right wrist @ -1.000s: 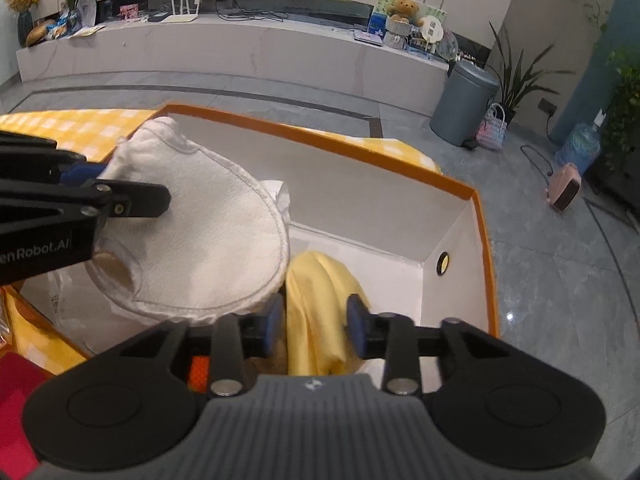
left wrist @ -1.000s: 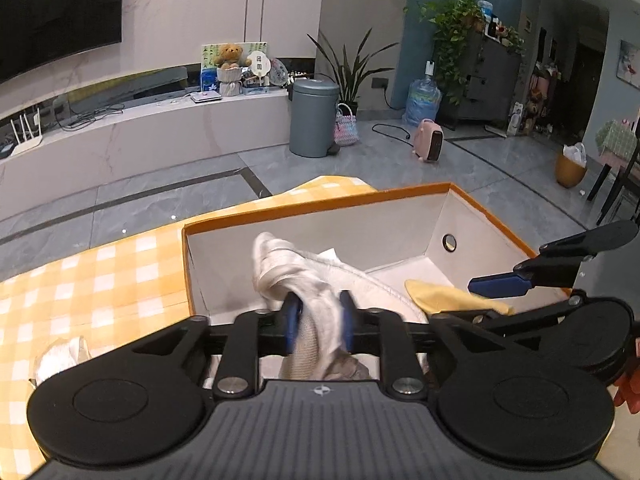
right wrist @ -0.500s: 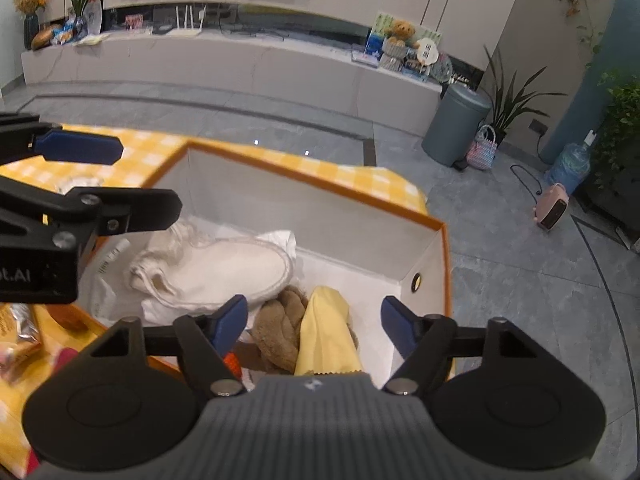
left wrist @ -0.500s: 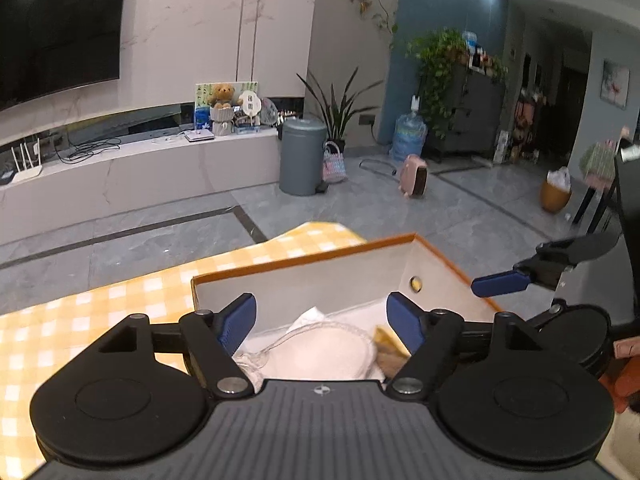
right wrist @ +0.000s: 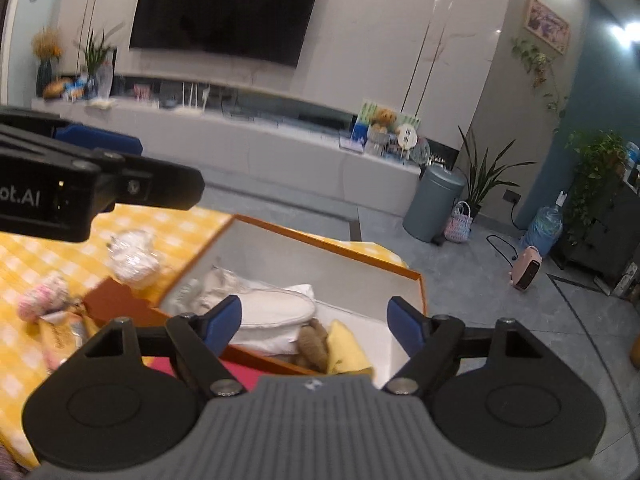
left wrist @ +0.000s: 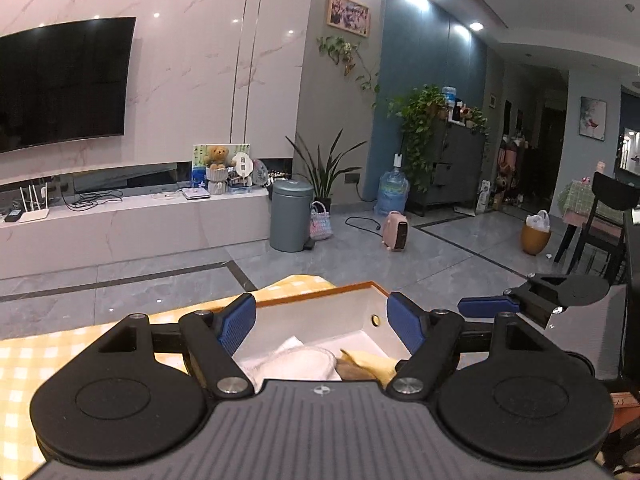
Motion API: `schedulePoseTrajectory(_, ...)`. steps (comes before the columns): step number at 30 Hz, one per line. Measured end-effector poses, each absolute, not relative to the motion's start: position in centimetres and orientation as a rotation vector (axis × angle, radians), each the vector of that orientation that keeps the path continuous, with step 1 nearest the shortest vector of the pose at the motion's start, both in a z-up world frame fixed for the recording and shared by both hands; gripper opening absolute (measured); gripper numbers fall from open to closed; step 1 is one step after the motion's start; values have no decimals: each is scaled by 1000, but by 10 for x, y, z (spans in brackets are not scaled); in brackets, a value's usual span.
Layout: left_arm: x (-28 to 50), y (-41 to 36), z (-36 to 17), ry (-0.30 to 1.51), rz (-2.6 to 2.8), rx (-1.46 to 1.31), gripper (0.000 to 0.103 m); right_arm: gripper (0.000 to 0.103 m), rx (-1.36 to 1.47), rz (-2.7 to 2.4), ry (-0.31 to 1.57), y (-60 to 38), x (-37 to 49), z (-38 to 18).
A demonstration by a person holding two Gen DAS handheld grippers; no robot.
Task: Organize soft objects
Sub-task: 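Withdraw both open tools from the box back over the table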
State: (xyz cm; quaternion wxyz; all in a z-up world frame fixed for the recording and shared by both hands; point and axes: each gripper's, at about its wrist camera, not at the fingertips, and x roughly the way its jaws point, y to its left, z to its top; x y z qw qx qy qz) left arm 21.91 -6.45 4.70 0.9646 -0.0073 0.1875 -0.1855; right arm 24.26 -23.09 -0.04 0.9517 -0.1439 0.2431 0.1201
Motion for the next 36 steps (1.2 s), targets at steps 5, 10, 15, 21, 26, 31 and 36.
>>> schedulePoseTrajectory(5,190,-57,41,366,-369,-25,88,81,-193,253,474,-233,200,-10)
schedulePoseTrajectory(10,169,-49,28,362,-328,-13,88,84,-121,220,443,-228,161,-24)
schedulePoseTrajectory(15,152,-39,8,381,-319,-32,88,84,-58,196,444,-218,135,-43)
schedulePoseTrajectory(21,141,-21,-15,426,-297,-25,87,77,-7,236,499,-202,119,-70)
schedulePoseTrajectory(26,129,-1,-35,473,-277,-38,87,77,-21,275,491,-191,114,-81)
schedulePoseTrajectory(31,122,14,-49,505,-268,-27,87,77,-5,309,487,-179,115,-85)
schedulePoseTrajectory(36,113,31,-64,529,-246,-50,87,77,-30,323,500,-162,117,-93)
